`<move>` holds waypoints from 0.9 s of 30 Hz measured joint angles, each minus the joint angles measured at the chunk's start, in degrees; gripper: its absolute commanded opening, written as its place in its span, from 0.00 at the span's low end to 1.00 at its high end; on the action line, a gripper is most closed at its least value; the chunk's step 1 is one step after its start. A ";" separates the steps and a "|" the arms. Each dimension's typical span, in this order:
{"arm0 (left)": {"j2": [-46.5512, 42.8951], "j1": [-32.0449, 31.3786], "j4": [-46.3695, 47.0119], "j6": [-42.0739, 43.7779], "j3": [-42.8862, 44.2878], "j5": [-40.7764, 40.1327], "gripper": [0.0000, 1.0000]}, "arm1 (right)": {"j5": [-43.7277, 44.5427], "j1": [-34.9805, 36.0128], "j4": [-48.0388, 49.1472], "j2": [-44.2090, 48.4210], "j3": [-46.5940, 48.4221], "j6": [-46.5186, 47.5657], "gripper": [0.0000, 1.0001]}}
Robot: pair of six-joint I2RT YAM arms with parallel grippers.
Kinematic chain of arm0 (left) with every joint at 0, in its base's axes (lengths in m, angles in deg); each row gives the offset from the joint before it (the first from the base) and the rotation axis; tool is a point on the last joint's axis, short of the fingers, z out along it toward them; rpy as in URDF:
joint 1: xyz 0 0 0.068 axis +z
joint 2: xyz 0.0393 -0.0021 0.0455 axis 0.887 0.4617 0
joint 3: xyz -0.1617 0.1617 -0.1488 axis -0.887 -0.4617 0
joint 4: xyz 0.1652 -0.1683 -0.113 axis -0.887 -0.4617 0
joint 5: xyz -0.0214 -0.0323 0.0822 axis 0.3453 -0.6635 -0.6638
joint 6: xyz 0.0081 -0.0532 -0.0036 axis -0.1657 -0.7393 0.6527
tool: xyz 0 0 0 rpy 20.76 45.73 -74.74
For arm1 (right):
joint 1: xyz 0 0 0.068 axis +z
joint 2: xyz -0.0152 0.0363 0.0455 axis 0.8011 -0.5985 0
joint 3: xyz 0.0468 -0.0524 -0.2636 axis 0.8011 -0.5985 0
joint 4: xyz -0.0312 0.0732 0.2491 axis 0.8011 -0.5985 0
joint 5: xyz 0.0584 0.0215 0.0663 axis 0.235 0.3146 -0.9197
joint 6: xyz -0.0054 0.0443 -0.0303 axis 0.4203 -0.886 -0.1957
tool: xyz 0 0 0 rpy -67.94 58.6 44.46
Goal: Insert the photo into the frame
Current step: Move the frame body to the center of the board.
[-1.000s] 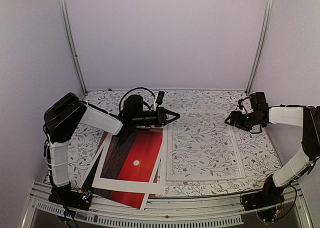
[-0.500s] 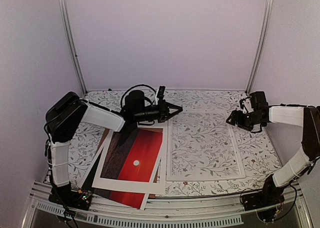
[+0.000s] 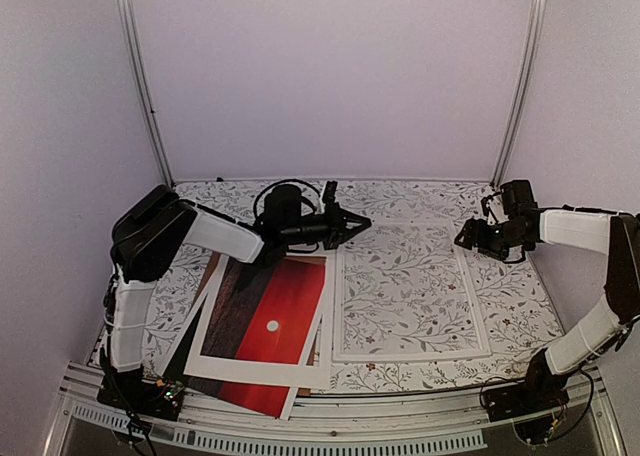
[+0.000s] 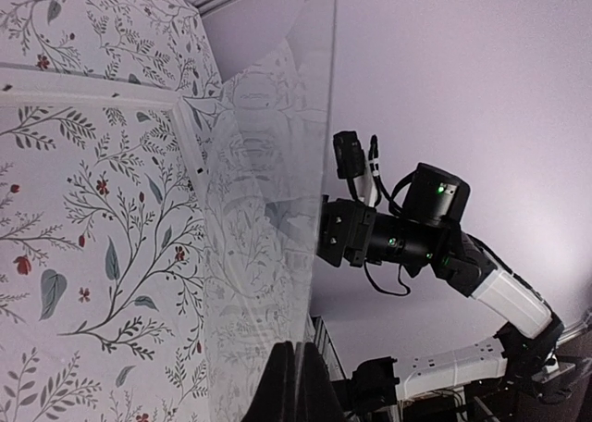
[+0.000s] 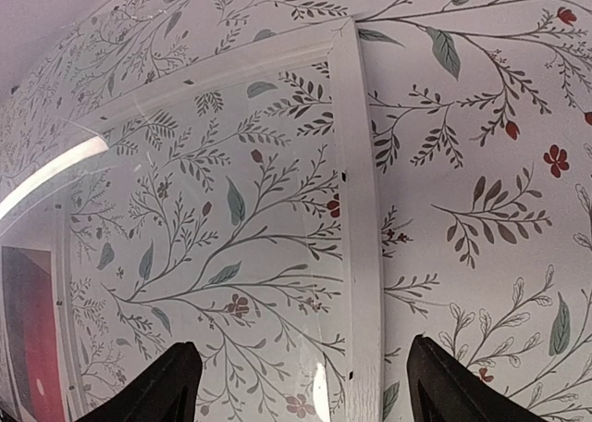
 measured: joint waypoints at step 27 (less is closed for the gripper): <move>1.42 0.00 -6.95 2.84 0.96 0.76 0.38 | 0.20 0.00 -1.22 0.00 0.00 -0.02 0.80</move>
